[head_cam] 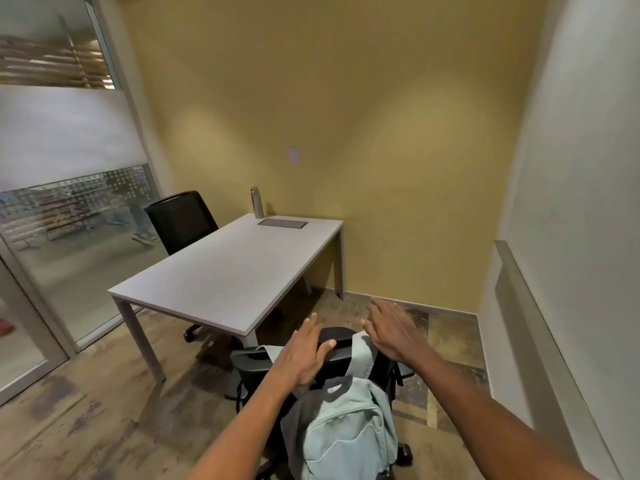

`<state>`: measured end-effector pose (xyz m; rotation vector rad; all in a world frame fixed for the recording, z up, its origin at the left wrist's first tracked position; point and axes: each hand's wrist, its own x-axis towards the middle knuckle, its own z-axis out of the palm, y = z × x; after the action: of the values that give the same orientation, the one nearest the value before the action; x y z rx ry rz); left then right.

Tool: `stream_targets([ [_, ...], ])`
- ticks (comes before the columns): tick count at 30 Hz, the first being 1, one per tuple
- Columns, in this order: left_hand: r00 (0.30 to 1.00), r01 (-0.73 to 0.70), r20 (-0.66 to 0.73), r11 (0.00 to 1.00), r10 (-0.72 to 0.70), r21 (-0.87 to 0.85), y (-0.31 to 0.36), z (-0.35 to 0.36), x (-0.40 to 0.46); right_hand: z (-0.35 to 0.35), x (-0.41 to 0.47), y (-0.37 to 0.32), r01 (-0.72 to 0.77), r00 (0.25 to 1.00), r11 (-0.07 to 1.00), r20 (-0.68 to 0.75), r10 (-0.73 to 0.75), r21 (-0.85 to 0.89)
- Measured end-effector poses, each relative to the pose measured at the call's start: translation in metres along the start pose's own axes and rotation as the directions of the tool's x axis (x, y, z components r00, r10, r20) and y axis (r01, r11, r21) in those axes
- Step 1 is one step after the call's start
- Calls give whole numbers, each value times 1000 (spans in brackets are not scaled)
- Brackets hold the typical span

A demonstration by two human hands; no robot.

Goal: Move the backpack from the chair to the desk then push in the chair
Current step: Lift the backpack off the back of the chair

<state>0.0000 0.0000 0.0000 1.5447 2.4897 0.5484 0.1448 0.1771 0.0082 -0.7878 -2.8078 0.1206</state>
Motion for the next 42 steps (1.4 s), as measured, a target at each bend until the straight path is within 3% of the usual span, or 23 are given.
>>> stream_targets([
  [2,997,16,77,1000,-16,5,-1,4,-4,4,-4,-4,-4,998,999,58,2,40],
  [7,985,-82,170,960,37,269,-6,19,-13,15,-17,-15,-14,982,999,189,7,33],
  [15,999,-49,6,875,53,481,-10,46,-20,25,-26,-28,-55,989,998,140,49,38],
  [31,991,98,-134,838,-30,537,-5,59,-27,25,6,-48,-287,945,957,175,277,35],
  [37,975,182,-212,770,-62,611,7,59,-22,30,21,-50,-369,915,930,174,365,-11],
  [42,993,109,-105,774,-56,623,4,61,-24,30,32,-40,-484,822,875,328,466,-30],
])
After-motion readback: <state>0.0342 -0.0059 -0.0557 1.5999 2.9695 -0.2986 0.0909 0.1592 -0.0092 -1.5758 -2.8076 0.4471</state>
